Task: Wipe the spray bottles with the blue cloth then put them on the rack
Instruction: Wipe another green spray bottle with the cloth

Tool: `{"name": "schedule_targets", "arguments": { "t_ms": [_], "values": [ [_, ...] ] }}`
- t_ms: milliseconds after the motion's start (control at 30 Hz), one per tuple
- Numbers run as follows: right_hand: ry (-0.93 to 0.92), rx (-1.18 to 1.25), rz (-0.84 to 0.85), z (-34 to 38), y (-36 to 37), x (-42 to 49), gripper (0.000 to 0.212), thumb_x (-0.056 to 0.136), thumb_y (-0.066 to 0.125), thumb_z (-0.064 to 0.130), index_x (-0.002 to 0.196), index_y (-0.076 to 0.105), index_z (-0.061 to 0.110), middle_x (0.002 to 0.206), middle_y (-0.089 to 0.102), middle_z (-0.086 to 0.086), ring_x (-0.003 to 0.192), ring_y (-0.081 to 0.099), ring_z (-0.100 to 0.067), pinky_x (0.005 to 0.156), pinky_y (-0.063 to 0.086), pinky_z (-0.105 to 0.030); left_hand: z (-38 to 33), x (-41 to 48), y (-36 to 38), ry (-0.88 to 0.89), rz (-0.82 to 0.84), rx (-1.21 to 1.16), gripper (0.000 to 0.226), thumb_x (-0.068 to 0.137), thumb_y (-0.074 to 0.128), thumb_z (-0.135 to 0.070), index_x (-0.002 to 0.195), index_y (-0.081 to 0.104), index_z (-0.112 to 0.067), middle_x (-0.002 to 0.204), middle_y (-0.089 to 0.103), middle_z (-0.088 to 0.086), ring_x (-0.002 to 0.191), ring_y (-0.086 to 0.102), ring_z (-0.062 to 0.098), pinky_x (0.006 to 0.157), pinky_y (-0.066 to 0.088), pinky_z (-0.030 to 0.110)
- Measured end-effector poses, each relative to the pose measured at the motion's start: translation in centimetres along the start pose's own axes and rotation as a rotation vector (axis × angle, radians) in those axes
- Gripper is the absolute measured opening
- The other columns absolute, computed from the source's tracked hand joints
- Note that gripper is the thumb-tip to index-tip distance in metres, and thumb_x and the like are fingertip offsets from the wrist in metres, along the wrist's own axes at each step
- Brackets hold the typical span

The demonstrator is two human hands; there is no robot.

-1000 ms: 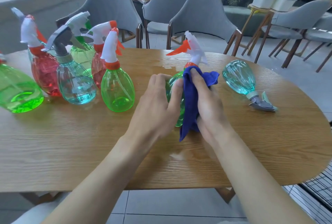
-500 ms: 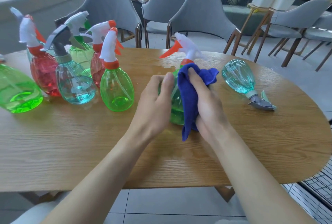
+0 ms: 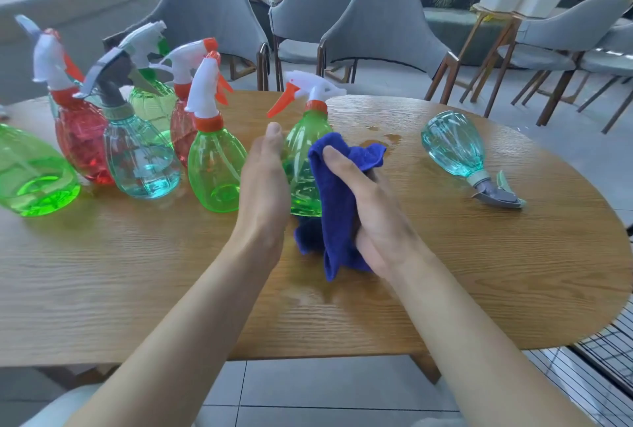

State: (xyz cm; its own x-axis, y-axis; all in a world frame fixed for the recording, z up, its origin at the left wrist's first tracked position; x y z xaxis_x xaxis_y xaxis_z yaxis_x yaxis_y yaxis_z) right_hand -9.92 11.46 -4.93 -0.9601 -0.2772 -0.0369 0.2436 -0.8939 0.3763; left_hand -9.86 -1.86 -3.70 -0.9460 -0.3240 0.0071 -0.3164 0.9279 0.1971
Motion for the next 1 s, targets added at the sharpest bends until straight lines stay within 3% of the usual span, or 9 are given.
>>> {"name": "schedule_targets", "arguments": {
  "t_ms": [167,300,400,467,533,633,733,833,1000],
  "values": [
    [-0.012,0.080,-0.099,0.4,-0.2,-0.7,0.020,0.100,0.072,0.033,0.096,0.066,0.014,0.081,0.059,-0.008,0.056,0.059,-0.033,0.056,0.054,-0.054,-2.0,-0.4,-0.3,0.241,-0.053,0.210,0.027,0.113,0.043,-0.047,0.118,0.065,-0.032,0.126,0.064,-0.009,0.098,0.057,-0.017,0.083,0.040,0.007],
    [-0.113,0.062,-0.172,2.0,-1.1,-0.8,0.023,0.100,0.072,0.030,0.108,0.063,0.010,0.083,0.068,-0.008,0.062,0.066,-0.032,0.059,0.056,-0.053,-2.6,-1.6,1.3,0.346,0.052,0.414,0.036,0.112,0.046,-0.047,0.144,0.058,-0.037,0.139,0.063,-0.014,0.123,0.058,-0.002,0.108,0.046,0.025],
    [-0.235,-0.118,-0.237,3.0,-1.9,-1.2,0.023,0.100,0.072,0.018,0.112,0.061,0.002,0.094,0.070,-0.012,0.076,0.068,-0.027,0.056,0.058,-0.039,-2.2,-1.5,1.5,0.275,0.076,0.451,0.054,0.110,0.046,-0.054,0.158,0.042,-0.031,0.148,0.057,-0.016,0.131,0.053,-0.005,0.110,0.041,0.020],
    [-0.251,-0.178,-0.214,2.6,-1.5,-1.4,0.021,0.099,0.072,0.012,0.106,0.056,0.001,0.092,0.063,-0.015,0.074,0.063,-0.028,0.054,0.056,-0.044,-1.8,-1.1,0.8,0.197,0.053,0.342,0.054,0.107,0.048,-0.058,0.153,0.046,-0.029,0.128,0.065,-0.019,0.109,0.060,-0.017,0.089,0.045,0.008],
    [-0.268,-0.222,-0.182,2.1,-1.2,-1.2,0.018,0.094,0.074,0.015,0.099,0.056,0.011,0.095,0.060,-0.017,0.074,0.060,-0.031,0.053,0.058,-0.056,-1.6,-0.8,-0.1,0.125,0.014,0.242,0.051,0.105,0.050,-0.062,0.144,0.052,-0.029,0.111,0.065,-0.022,0.088,0.059,-0.025,0.074,0.045,0.012],
    [-0.348,-0.346,-0.187,2.8,-0.9,-0.8,0.019,0.093,0.073,0.030,0.101,0.065,0.014,0.104,0.067,-0.022,0.089,0.067,-0.044,0.071,0.059,-0.068,-1.5,-0.7,-0.4,0.131,0.005,0.223,0.040,0.105,0.052,-0.060,0.129,0.060,-0.029,0.104,0.067,-0.019,0.083,0.061,-0.020,0.076,0.044,0.017],
    [-0.344,-0.245,-0.166,3.8,-1.1,-0.5,0.014,0.099,0.066,0.032,0.094,0.077,0.026,0.098,0.075,-0.011,0.094,0.072,-0.032,0.096,0.055,-0.063,-1.2,-1.4,1.0,0.160,0.101,0.228,0.032,0.106,0.055,-0.051,0.118,0.066,-0.023,0.093,0.072,-0.018,0.079,0.065,-0.011,0.068,0.046,0.012],
    [-0.309,-0.129,-0.187,4.0,-1.9,-0.1,0.019,0.099,0.065,0.033,0.089,0.080,0.026,0.097,0.074,-0.011,0.094,0.071,-0.029,0.097,0.055,-0.061,-1.2,-1.8,2.3,0.177,0.182,0.257,0.029,0.106,0.058,-0.046,0.116,0.066,-0.021,0.084,0.072,-0.022,0.075,0.064,-0.011,0.065,0.044,0.007],
    [-0.331,-0.203,-0.151,3.4,-1.1,-0.5,0.016,0.105,0.062,0.024,0.105,0.072,0.011,0.100,0.072,-0.010,0.093,0.070,-0.026,0.089,0.058,-0.054,-1.2,-1.4,1.3,0.166,0.067,0.266,0.033,0.106,0.053,-0.056,0.114,0.067,-0.026,0.094,0.073,-0.010,0.075,0.065,-0.009,0.064,0.047,0.011]
  ]
}}
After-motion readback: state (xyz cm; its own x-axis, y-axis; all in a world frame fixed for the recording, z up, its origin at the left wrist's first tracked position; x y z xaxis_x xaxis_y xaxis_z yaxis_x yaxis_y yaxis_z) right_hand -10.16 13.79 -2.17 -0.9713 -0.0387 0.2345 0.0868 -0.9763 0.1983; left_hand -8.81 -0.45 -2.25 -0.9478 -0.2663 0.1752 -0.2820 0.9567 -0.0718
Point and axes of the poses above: each hand's wrist, its own x-axis towards the middle knuckle, its own y-axis out of the palm, z = x × y, the point moved 10 cm from there along x, towards the middle knuckle
